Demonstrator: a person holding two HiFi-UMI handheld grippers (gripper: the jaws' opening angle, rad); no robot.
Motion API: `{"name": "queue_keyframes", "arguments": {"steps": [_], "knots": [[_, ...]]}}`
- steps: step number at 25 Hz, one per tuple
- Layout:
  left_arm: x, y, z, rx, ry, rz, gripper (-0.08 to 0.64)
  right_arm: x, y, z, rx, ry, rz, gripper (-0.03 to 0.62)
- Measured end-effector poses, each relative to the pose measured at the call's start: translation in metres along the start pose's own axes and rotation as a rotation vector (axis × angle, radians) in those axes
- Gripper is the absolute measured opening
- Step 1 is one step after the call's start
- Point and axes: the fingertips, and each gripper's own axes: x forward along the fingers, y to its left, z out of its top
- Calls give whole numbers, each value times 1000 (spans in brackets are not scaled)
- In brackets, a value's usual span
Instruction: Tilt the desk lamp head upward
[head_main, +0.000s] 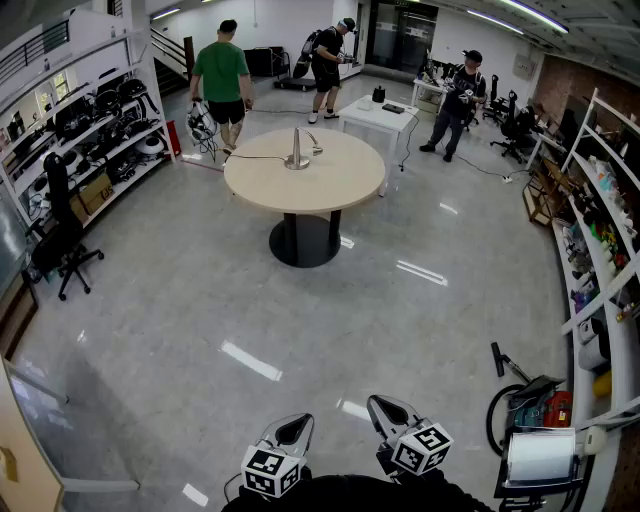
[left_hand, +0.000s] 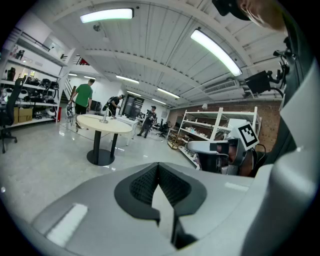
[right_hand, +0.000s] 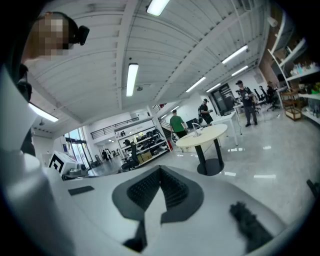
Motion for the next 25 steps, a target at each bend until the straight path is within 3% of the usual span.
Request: {"name": "queue_keyframes", "arguments": {"steps": [4, 10, 15, 20, 25], "knots": [[8, 52, 25, 57, 4, -25, 6, 73, 32, 5, -170, 87, 41, -5], [17, 126, 101, 251, -49, -6, 6, 153, 42, 50, -365, 89, -2, -5], [31, 157, 155, 346, -133, 32, 6, 190, 41, 91, -518, 56, -28, -5], [61, 169, 176, 430, -146, 83, 6, 216, 15, 111, -707, 40, -56, -5], [101, 180, 191, 436, -119, 151, 6, 245, -22, 126, -694, 19, 3, -5]]}}
